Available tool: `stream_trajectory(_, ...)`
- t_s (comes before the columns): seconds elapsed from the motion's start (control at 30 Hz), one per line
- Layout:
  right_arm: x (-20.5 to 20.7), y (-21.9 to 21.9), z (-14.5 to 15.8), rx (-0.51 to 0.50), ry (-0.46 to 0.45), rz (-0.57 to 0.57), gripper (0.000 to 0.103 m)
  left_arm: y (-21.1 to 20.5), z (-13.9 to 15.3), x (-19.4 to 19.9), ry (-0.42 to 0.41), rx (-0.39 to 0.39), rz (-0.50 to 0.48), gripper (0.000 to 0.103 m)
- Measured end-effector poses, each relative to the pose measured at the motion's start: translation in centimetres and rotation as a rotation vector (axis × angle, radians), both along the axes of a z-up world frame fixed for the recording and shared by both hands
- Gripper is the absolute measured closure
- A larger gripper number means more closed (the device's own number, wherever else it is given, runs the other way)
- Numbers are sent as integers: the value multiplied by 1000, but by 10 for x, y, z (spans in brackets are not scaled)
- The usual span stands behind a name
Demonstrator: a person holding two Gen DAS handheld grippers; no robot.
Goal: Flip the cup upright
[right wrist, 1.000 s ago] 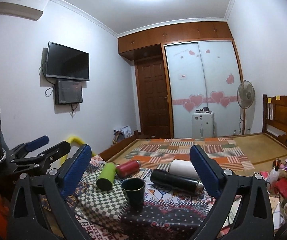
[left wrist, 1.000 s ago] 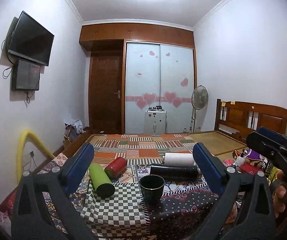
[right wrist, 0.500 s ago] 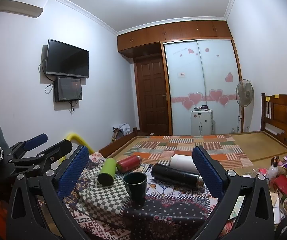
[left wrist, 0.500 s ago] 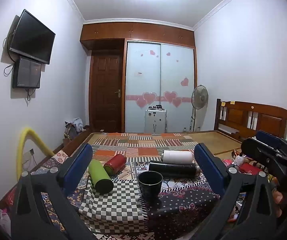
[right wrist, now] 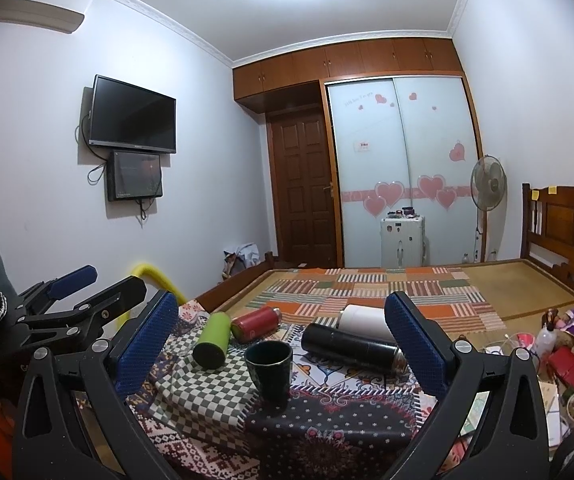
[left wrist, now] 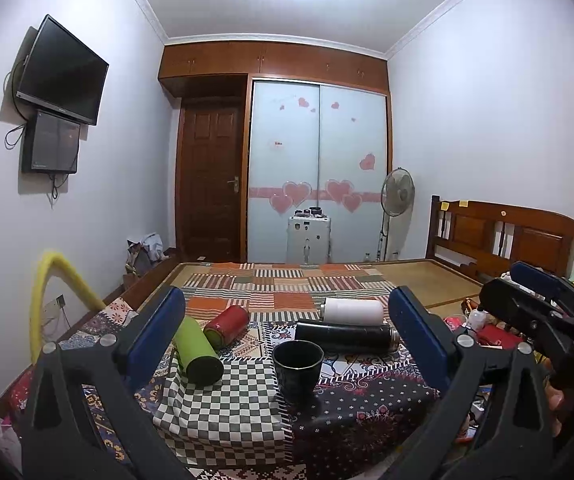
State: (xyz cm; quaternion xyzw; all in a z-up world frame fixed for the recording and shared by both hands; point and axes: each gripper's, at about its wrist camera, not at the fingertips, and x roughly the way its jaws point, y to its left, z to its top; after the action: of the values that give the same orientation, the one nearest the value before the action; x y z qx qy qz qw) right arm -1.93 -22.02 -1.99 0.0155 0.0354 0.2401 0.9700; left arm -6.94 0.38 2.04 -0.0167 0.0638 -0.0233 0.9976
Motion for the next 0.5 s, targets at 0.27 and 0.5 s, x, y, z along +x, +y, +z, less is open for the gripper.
stream_trajectory(0.27,-1,0,0,-4,-4,-8,0,0,-1,0,0,-1,0,0)
stream_trajectory(0.5,0,-1,2,-6,-5,-20,0,0,-1,1,-1,3,3,0)
